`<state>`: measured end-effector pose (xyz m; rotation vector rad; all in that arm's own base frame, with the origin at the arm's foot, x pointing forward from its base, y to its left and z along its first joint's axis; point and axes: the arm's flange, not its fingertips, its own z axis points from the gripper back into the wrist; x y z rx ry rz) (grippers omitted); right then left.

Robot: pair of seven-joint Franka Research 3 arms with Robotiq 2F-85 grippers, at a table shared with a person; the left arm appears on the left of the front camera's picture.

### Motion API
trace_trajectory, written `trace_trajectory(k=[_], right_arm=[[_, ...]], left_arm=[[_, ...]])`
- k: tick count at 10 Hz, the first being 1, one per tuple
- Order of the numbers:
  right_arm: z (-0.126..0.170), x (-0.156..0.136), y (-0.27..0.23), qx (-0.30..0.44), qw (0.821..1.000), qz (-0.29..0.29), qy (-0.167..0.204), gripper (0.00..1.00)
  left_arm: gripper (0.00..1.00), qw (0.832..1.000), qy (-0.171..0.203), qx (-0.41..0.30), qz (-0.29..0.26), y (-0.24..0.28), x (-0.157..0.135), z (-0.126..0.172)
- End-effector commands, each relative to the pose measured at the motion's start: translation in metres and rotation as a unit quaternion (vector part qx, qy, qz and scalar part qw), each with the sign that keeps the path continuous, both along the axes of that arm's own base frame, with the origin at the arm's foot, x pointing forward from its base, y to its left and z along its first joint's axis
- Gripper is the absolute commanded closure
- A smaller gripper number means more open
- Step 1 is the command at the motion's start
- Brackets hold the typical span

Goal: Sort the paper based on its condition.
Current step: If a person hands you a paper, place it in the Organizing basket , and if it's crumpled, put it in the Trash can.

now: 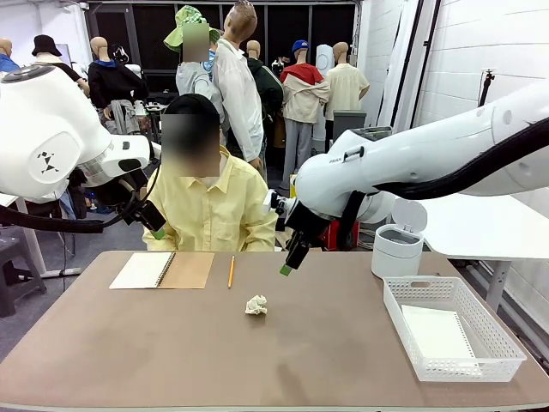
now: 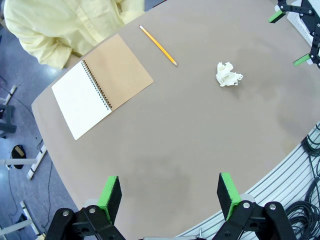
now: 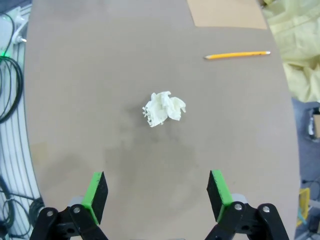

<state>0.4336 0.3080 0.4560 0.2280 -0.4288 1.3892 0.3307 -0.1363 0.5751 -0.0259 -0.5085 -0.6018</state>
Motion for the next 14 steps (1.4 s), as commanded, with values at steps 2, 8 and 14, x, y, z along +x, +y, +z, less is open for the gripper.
trace_trajectory(k=[2,8,14], right_arm=[[0.000,0.000,0.000,0.000,1.000,0.000,0.000,0.00],[-0.001,0.009,0.023,-0.030,1.000,0.001,-0.005,0.00],[-0.054,0.032,0.058,-0.097,0.995,0.017,0.022,0.00]], left_arm=[[0.00,1.000,-0.003,-0.004,-0.001,0.001,0.001,-0.001],[0.00,1.000,-0.003,-0.004,-0.001,0.001,0.001,-0.001],[0.00,1.000,-0.003,-0.004,-0.001,0.001,0.001,-0.001]])
